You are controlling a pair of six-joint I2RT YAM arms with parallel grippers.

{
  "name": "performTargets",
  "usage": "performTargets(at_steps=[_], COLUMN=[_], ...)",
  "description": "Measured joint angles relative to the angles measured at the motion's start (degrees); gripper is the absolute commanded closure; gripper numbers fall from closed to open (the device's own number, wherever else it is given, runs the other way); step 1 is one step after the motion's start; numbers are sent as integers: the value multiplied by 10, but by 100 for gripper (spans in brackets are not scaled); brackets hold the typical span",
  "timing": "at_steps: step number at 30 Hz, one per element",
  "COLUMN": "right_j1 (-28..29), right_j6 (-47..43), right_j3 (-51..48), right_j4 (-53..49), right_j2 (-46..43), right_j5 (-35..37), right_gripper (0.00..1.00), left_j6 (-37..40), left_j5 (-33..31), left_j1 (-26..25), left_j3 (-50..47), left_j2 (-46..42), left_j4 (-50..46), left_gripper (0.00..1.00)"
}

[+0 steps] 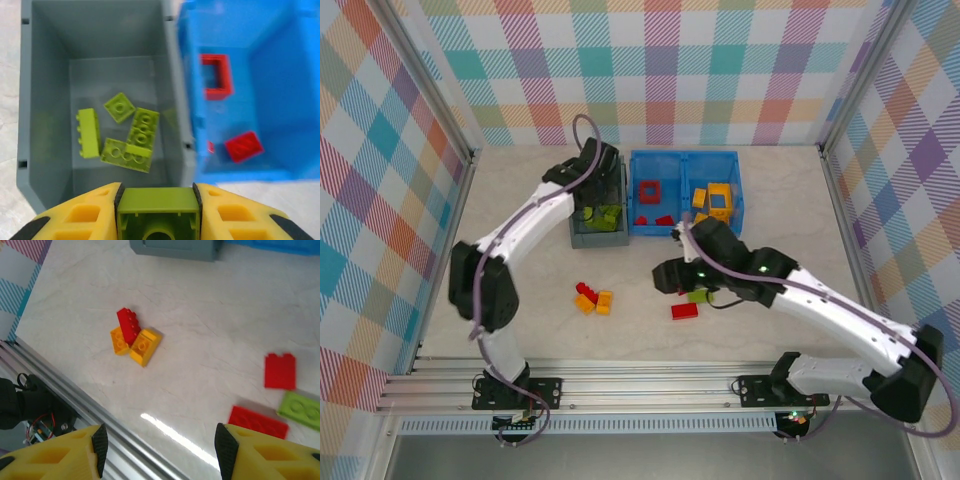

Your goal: Sort the legos into containers by color

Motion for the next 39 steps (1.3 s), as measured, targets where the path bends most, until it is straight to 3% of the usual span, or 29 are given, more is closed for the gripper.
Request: performTargets(at_steps=[7,13,14,16,17,24,27,30,34,39], right_j1=[33,33,33,33,33,33,33,43,105,174], right_j6=[20,30,30,33,34,40,38,39,46,87], right_j3=[7,9,9,8,7,-15,-19,-17,7,78], right_j4=[116,148,149,149,149,148,135,121,100,70], right_j2=[57,57,57,55,54,48,49,64,144,291], right_j5=[47,67,67,69,69,69,69,71,78,83], right_gripper=[38,38,38,38,37,37,36,34,33,21], left_j6=[-32,-52,-53,-54,-56,-62,-62,-64,-75,-106], left_j5=[-43,-66,-69,-73,-74,-66,-61,-60,-57,-38], left_j1=[31,54,57,60,61,60,54,47,21,-38], left_j3=[183,272,281,297,305,304,277,209,78,-117], left_j2=[206,289,297,310,316,303,257,156,-44,-303], left_j4=[-44,-80,-83,-93,-99,-119,-119,-115,-91,-70], left_gripper=[73,68,65,44,40,36,36,36,36,36])
